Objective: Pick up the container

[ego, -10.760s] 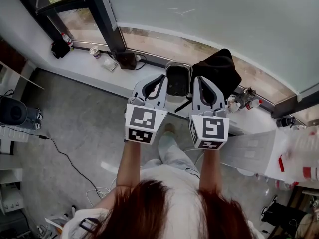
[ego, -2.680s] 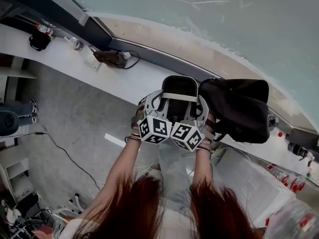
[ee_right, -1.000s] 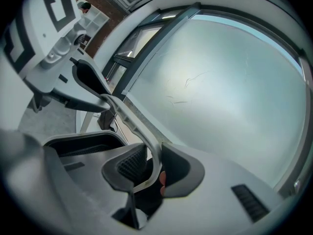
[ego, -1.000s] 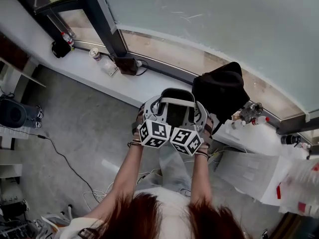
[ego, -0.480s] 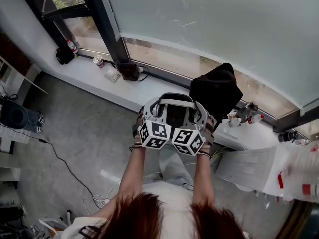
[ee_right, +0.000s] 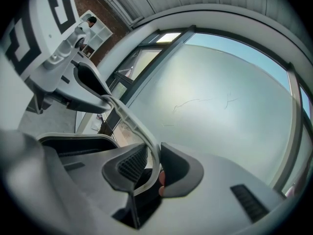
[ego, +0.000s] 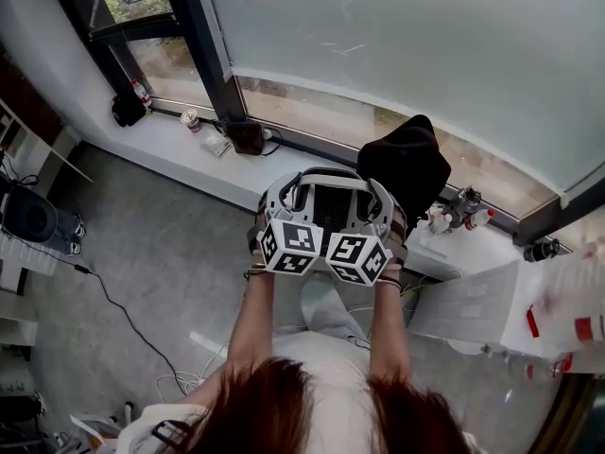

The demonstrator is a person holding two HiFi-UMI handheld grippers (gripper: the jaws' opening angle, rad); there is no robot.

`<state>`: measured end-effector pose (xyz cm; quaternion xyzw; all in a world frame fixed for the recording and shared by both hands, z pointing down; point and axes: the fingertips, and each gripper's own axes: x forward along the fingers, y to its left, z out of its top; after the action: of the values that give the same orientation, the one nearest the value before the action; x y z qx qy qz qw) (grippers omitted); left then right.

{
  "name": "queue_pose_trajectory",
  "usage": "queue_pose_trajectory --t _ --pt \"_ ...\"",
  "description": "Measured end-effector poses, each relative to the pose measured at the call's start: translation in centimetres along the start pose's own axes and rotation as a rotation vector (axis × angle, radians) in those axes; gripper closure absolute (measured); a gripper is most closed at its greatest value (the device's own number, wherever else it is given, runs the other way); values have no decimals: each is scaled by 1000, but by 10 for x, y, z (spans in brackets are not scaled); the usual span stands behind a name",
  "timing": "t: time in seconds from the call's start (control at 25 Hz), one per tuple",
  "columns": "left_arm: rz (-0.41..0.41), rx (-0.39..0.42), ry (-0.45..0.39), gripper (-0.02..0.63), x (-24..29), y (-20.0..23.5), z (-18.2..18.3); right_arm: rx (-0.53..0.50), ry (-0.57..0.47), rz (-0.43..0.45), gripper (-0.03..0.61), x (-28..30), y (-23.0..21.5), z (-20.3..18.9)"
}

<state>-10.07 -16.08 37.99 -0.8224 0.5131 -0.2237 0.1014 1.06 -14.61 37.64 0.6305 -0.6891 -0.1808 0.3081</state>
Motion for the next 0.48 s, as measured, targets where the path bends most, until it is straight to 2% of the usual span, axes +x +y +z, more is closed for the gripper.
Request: queue_pose_trajectory --t 0.48 --pt "50 -12 -71 528 -62 -4 31 -15 -79 -34 479 -60 -17 29"
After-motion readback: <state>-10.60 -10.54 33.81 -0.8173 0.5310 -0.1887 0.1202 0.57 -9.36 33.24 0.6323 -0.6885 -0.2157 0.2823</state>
